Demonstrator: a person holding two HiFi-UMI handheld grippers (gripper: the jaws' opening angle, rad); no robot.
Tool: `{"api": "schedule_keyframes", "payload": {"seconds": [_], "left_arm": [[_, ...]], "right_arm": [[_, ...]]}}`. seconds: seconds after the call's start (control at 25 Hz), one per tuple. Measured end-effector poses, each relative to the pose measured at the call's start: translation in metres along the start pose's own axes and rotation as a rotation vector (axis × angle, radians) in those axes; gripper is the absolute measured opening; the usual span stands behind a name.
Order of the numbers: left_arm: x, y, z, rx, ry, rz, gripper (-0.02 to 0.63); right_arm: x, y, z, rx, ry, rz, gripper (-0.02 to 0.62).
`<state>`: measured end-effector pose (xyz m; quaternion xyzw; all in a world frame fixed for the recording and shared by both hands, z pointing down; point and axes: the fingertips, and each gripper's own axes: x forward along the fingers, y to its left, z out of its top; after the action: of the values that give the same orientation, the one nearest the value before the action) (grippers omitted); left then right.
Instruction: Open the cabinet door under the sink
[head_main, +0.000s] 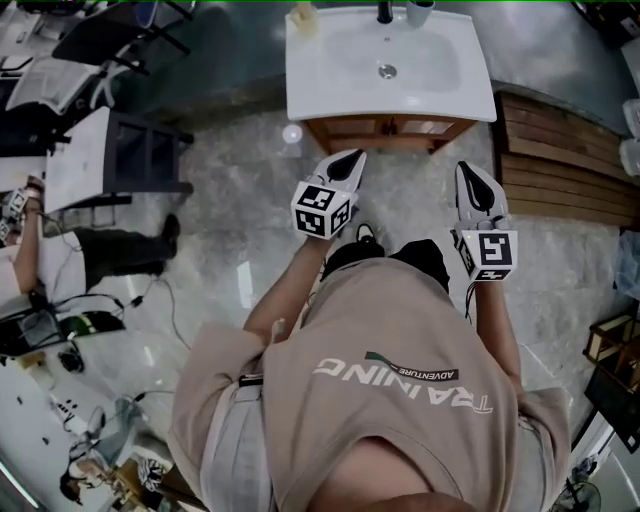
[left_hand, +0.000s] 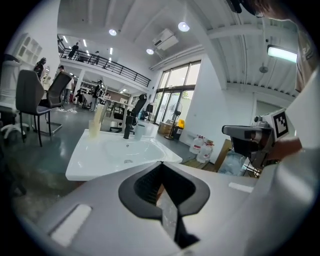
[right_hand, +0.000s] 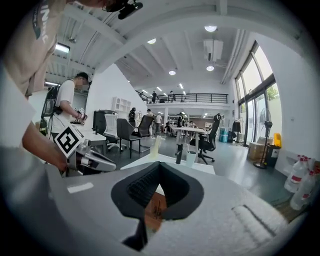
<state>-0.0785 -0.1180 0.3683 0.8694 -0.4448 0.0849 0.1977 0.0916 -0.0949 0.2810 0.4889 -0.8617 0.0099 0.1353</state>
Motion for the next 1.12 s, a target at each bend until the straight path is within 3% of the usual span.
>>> {"api": "schedule_keyframes", "payload": {"seconds": [0.32, 0.76, 1.12], "left_arm": [[0.013, -0.003, 0.001, -0.039, 0.011, 0.036, 0.014], [0.049, -0.03, 0.014, -0.017, 0.048, 0.095, 0.014], [0.072, -0.04, 0.034, 0.003, 0.057, 0.13, 0.014]], "right_arm": [[0.006, -0.011, -0.019, -0.021, 0.074, 0.051, 0.003], [0.02, -0.05, -0.02, -0.043, 0.018, 0.144, 0.003], [0.024, -0.071, -0.066, -0.002, 0.081, 0.233, 0.003]]}}
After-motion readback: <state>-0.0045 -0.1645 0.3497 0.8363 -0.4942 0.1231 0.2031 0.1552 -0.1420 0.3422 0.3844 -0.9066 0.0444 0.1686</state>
